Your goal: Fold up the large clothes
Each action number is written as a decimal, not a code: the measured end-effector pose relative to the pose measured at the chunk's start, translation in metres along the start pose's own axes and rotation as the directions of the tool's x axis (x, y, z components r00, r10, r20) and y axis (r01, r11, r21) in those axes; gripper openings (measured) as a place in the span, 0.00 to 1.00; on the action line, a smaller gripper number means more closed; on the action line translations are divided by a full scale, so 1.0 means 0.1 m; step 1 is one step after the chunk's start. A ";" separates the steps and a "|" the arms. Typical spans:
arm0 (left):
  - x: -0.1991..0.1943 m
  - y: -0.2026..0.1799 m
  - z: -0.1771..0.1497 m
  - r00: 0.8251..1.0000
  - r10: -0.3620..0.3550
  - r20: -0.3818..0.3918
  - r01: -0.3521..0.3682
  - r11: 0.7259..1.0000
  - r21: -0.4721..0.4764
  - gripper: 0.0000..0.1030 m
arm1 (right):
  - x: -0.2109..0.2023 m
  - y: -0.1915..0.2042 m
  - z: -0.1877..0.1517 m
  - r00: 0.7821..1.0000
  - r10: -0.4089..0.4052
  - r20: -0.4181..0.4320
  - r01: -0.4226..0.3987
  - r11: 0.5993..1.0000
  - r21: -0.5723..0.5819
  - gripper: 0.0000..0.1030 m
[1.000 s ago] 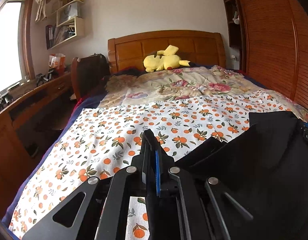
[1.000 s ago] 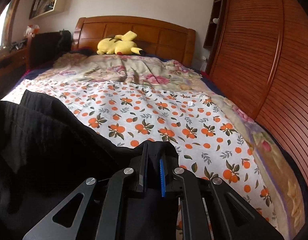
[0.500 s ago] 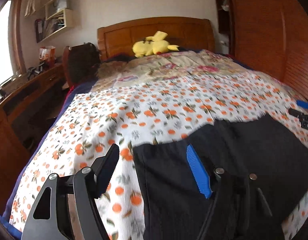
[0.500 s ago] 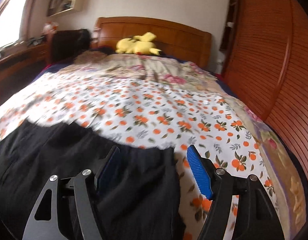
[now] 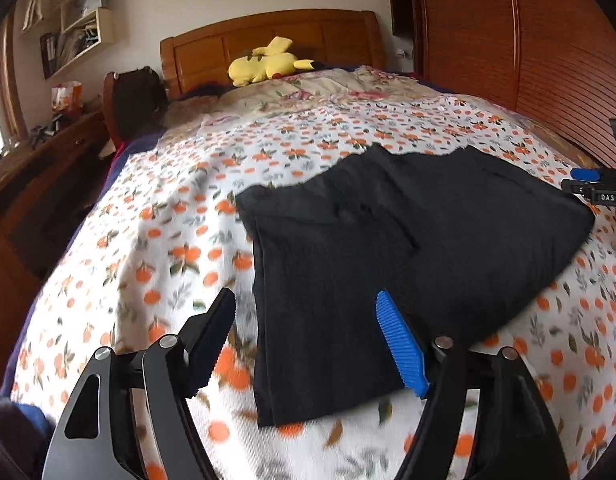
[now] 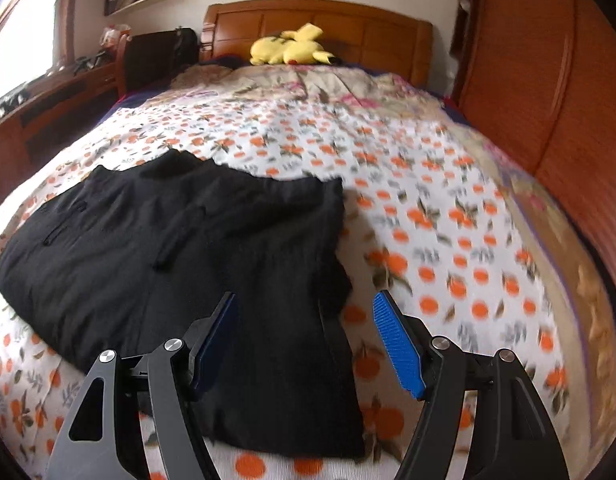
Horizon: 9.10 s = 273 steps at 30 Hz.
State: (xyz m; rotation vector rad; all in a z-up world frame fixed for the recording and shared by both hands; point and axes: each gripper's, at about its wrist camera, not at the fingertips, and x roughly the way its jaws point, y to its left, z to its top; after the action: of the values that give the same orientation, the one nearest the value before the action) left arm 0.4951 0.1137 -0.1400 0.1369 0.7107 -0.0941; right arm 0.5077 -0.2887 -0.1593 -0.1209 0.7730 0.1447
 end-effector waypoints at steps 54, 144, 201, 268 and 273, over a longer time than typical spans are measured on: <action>-0.46 0.00 0.93 0.996 -0.059 0.066 0.067 0.989 -0.128 0.07 | -0.66 0.49 0.87 0.978 0.111 0.177 -0.123 0.991 0.061 0.09; -2.52 -0.44 -2.44 0.994 -0.102 -0.049 0.091 0.977 -0.192 0.13 | -2.39 0.82 -2.58 0.991 0.069 -0.114 -0.082 0.991 -0.109 0.30; -3.09 -0.96 -1.70 0.980 -0.143 0.135 0.159 0.981 -0.110 0.08 | -2.20 2.08 -2.54 0.947 0.299 -0.115 -0.318 0.921 -0.225 0.29; -2.63 -1.92 -1.34 0.959 -0.243 0.148 0.245 0.969 0.001 0.91 | -2.94 0.85 -2.08 0.965 0.247 0.087 -0.243 0.969 -0.049 0.44; -2.52 -1.75 -1.44 0.961 -0.237 0.145 0.243 0.970 -0.029 0.92 | -2.95 0.90 -2.14 0.954 0.289 0.081 -0.285 0.957 -0.058 0.06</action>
State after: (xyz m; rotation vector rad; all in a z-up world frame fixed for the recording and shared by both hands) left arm 0.1888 -0.0264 -0.0989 -0.0015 0.5858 -0.3167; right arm 0.1367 -0.2600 -0.1086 -0.0439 0.6956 0.4423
